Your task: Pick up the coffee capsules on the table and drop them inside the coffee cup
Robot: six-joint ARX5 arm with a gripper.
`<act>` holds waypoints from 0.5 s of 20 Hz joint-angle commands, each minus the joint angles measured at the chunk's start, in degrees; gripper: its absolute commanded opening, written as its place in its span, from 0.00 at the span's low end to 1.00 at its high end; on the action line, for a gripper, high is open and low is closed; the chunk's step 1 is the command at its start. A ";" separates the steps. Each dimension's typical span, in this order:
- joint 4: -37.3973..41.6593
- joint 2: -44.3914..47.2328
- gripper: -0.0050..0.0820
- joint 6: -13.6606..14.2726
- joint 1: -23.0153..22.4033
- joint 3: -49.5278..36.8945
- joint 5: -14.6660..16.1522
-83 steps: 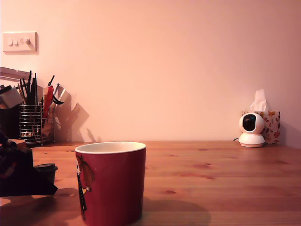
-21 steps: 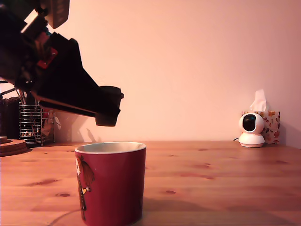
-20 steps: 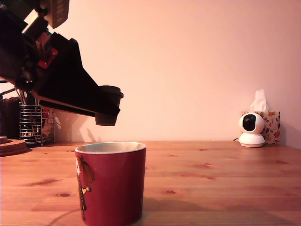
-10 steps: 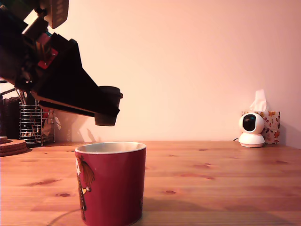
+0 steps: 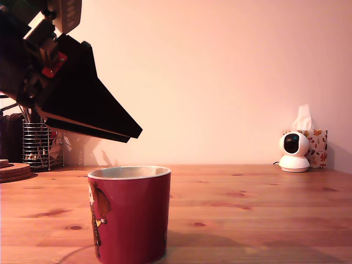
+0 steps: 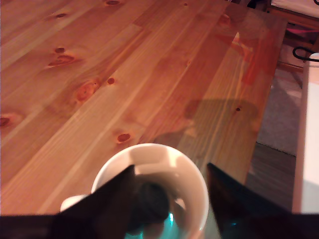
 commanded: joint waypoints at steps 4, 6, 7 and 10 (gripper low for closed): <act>-0.96 0.48 0.08 -0.15 -0.15 0.39 0.09; -2.29 0.46 0.03 -0.15 0.02 0.39 0.00; -2.71 0.33 0.03 -0.15 0.31 0.39 -0.22; -4.13 -2.23 0.03 -0.17 1.84 0.39 -5.29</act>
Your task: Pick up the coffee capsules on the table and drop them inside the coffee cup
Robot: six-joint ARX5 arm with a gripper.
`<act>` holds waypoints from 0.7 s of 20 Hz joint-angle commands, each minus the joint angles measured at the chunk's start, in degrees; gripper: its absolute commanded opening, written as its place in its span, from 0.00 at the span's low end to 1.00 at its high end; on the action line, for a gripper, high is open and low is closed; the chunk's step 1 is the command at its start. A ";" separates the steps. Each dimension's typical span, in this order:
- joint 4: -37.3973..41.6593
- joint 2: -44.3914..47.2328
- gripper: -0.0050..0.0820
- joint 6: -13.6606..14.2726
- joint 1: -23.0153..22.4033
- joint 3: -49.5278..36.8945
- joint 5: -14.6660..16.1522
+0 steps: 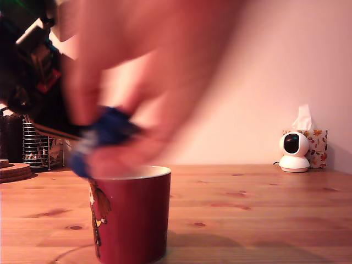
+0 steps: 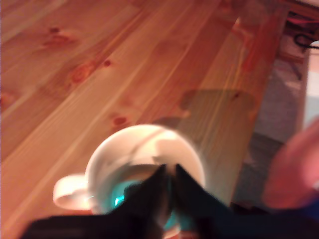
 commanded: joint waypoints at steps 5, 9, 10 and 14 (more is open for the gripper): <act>-7.98 -10.23 0.03 -0.17 4.94 0.39 -7.21; -15.06 -12.15 0.03 -0.20 8.81 0.35 -8.09; -16.22 -12.13 0.03 -0.39 9.35 0.28 -8.13; -18.23 -12.13 0.03 -3.30 10.75 0.15 -9.29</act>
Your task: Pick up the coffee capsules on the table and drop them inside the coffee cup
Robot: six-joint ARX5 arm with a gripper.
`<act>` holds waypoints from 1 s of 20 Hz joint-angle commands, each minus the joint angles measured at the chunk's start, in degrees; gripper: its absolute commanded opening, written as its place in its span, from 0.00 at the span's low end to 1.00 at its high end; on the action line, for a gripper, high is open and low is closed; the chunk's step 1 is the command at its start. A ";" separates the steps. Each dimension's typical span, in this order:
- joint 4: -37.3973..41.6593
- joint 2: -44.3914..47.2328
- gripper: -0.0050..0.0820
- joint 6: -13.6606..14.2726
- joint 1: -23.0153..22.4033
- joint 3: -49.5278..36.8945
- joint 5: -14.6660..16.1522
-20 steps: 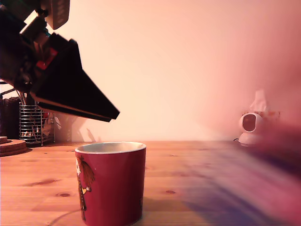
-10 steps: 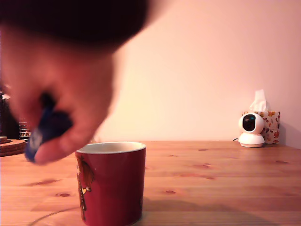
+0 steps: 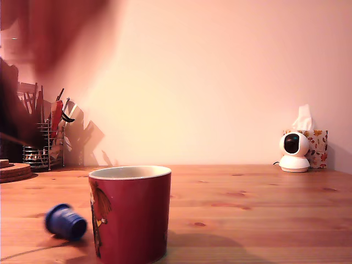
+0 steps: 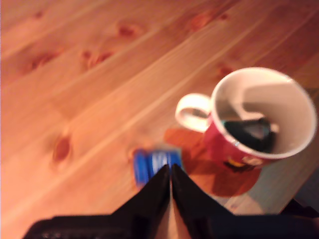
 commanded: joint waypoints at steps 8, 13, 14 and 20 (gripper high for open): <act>-0.90 0.48 0.03 -5.05 0.17 -0.04 3.28; -4.44 0.48 0.03 -6.51 -1.77 -0.04 5.77; -4.85 0.46 0.03 -7.19 -1.97 -0.04 5.79; -5.62 0.04 0.03 -10.60 -2.03 -0.04 5.97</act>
